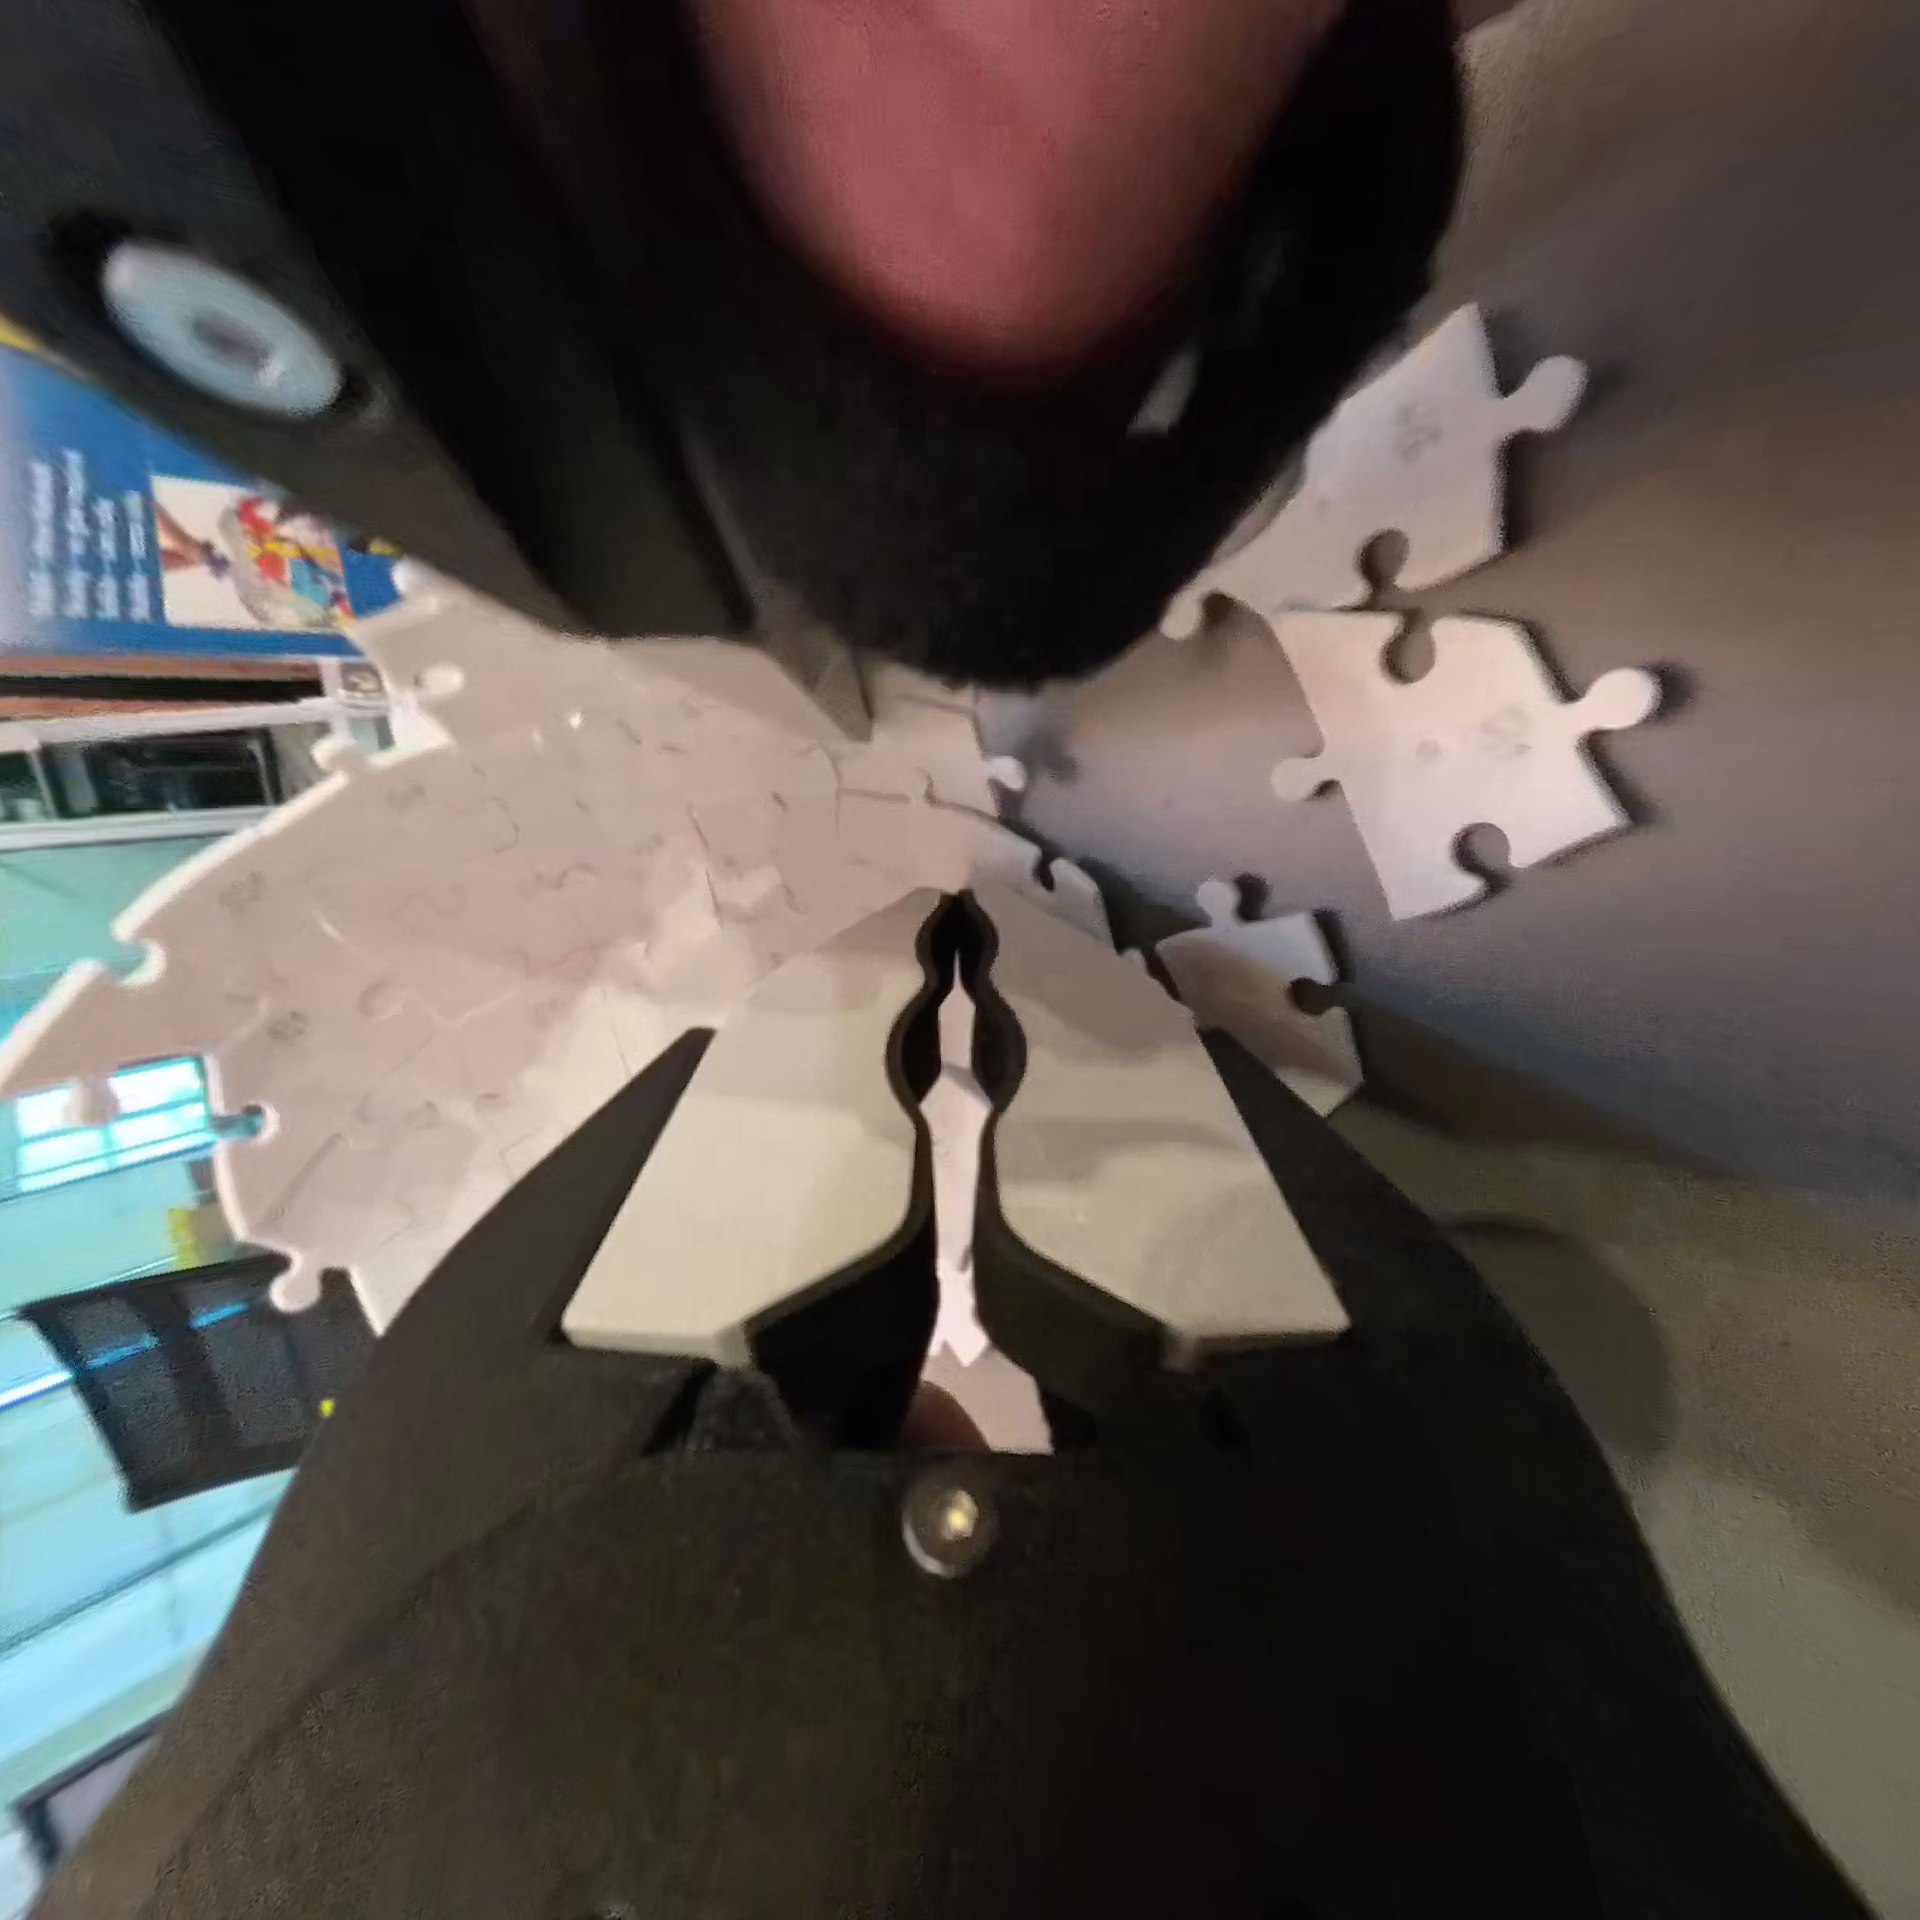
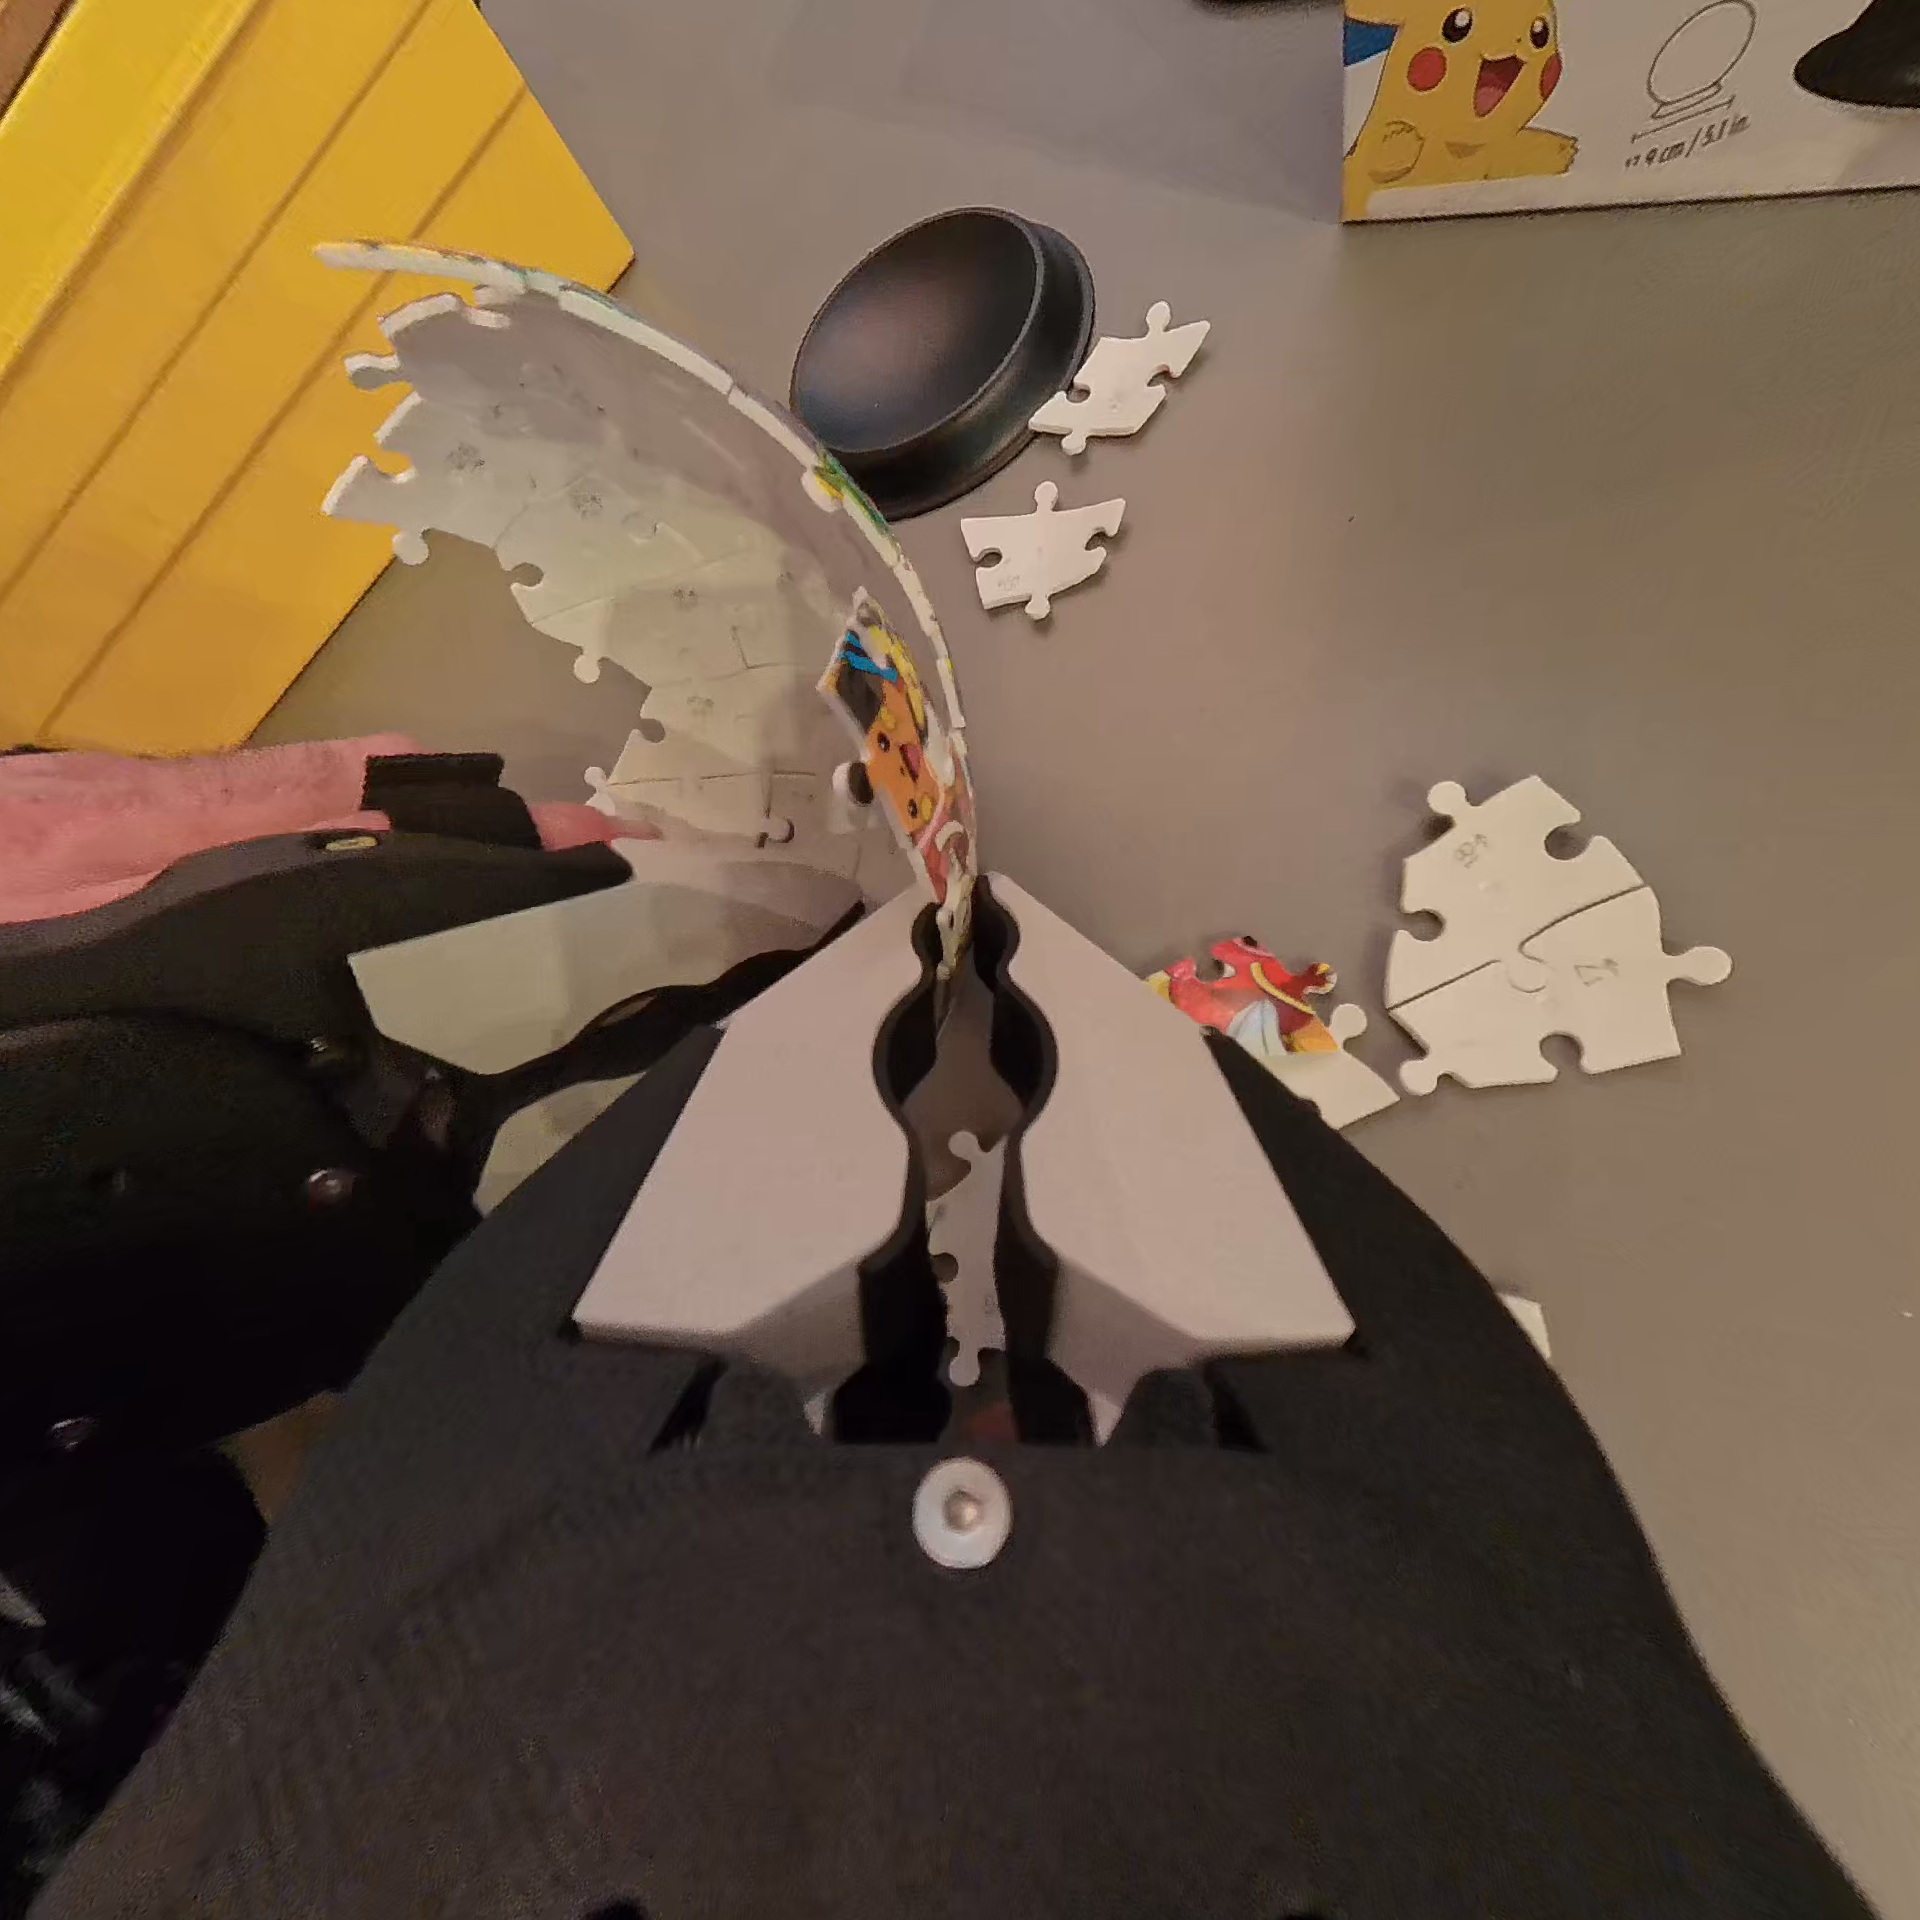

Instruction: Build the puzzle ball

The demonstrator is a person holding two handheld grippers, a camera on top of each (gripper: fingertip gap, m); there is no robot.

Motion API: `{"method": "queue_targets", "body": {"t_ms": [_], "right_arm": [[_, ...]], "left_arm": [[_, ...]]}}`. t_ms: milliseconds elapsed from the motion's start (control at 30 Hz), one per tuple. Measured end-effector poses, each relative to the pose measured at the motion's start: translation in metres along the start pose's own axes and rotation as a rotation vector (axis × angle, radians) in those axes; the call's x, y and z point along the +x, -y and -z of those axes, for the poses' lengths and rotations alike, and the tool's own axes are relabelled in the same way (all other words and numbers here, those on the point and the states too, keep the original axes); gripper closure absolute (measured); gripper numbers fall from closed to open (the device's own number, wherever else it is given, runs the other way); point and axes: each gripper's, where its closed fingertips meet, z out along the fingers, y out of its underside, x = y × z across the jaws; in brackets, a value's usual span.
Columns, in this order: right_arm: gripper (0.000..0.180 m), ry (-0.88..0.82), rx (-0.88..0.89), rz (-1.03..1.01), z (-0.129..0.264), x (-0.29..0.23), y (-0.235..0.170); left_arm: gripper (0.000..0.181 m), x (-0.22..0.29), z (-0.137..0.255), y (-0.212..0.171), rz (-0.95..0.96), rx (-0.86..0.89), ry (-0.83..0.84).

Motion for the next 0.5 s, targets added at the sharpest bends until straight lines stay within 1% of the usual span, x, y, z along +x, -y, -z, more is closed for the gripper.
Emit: {"method": "queue_targets", "body": {"t_ms": [33,133,200,367,500], "right_arm": [[0.18,0.001,0.003,-0.002,0.0,0.001,0.001],[0.179,0.002,0.004,-0.008,0.001,0.002,0.001],[0.18,0.015,0.011,-0.006,0.001,0.0,0.003],[0.18,0.019,0.017,0.034,0.001,-0.001,0.006],[0.18,0.026,0.016,0.084,0.001,-0.003,0.012]], "left_arm": [[0.18,0.0,0.002,0.001,0.019,0.019,-0.006],[0.181,-0.011,0.019,0.011,0.094,0.125,0.024],[0.18,-0.022,0.028,0.006,0.169,0.155,0.059],[0.157,-0.049,0.048,-0.019,0.332,0.203,0.136],[0.14,-0.067,0.059,-0.037,0.422,0.24,0.166]]}}
